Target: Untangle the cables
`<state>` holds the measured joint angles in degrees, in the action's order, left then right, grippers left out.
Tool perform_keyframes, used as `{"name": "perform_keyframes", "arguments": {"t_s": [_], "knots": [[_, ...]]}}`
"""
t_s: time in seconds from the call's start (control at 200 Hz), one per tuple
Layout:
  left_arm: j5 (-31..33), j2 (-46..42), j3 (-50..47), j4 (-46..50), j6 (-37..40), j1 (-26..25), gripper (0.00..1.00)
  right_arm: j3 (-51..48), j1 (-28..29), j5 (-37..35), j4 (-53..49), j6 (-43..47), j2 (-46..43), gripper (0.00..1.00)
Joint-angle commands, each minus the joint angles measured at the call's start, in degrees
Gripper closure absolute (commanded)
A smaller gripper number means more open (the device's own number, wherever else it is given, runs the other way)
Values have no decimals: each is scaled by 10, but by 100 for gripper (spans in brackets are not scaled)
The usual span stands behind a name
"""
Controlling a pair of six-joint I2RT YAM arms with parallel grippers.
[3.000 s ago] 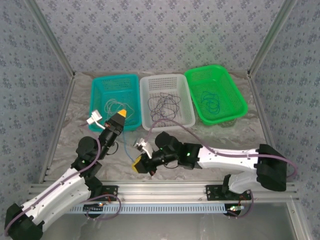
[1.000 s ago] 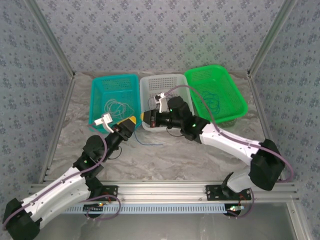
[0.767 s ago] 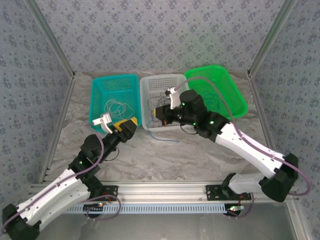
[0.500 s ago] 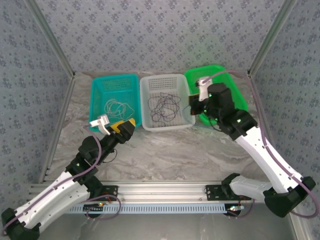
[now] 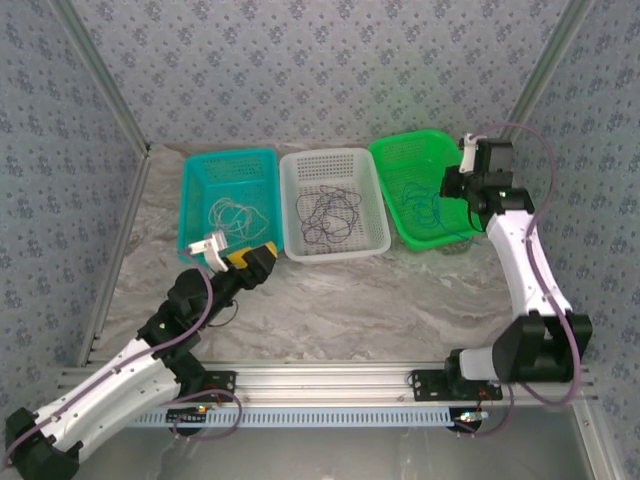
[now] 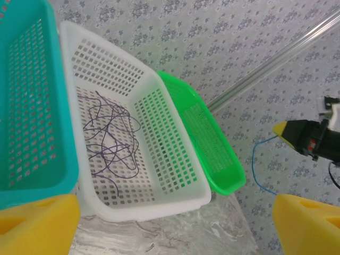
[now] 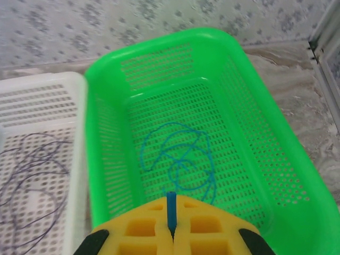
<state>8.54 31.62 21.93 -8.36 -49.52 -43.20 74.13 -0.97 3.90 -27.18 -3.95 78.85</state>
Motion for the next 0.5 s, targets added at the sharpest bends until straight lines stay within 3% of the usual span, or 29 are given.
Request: {"name": "perform_keyframes", "arguments": {"t_s": [0.0,0.28,0.495], "knots": [[-8,-9,-7,12,-2,-2,7,38,-22,40,37,14,41,100],[18,-57,-28,35,-12,-3,7,119,-42,74,40,5,169,100],[28,-69,-28,58,-12,-2,8,136,-55,82,52,-1,220,100]]}}
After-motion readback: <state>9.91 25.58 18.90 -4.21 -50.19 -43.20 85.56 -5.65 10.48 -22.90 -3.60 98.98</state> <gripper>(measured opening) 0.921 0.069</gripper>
